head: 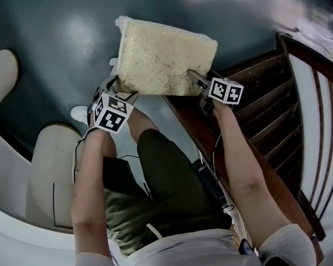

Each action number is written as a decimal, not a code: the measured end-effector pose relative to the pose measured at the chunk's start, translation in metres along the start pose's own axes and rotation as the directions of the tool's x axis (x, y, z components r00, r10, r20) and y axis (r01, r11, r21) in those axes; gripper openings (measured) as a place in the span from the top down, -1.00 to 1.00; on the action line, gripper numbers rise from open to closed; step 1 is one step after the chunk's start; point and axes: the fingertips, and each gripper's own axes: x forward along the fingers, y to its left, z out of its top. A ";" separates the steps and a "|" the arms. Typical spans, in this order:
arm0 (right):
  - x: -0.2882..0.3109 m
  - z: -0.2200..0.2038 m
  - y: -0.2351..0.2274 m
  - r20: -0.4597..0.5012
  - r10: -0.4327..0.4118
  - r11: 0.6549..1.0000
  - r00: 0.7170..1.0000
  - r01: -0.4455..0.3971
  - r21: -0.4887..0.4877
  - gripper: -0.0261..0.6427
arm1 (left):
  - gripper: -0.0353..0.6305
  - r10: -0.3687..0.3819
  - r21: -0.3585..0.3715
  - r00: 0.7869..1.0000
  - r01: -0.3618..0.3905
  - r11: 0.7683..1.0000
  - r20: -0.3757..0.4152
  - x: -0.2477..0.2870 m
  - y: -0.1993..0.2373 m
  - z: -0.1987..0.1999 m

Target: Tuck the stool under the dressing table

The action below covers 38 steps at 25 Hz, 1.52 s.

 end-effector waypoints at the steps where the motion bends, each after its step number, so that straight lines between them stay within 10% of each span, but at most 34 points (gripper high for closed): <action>1: 0.000 0.000 0.000 0.001 0.000 1.000 1.000 0.000 -0.002 -0.44 | -0.18 -0.004 -0.011 1.000 0.004 1.000 0.011 0.000 0.000 0.000; 16: -0.001 0.003 0.002 0.022 -0.017 1.000 1.000 0.017 -0.024 -0.44 | -0.08 -0.010 -0.049 0.998 0.013 0.999 0.061 -0.003 0.000 -0.001; 30: -0.002 0.080 0.014 0.046 0.046 0.963 0.998 -0.032 -0.268 -0.43 | -0.02 0.033 -0.160 0.991 -0.011 0.987 0.133 -0.011 -0.018 0.014; 38: -0.005 0.001 0.007 0.017 -0.024 1.000 1.000 0.024 -0.011 -0.44 | 0.09 -0.115 -0.067 0.993 0.113 0.991 -0.024 -0.017 -0.002 -0.009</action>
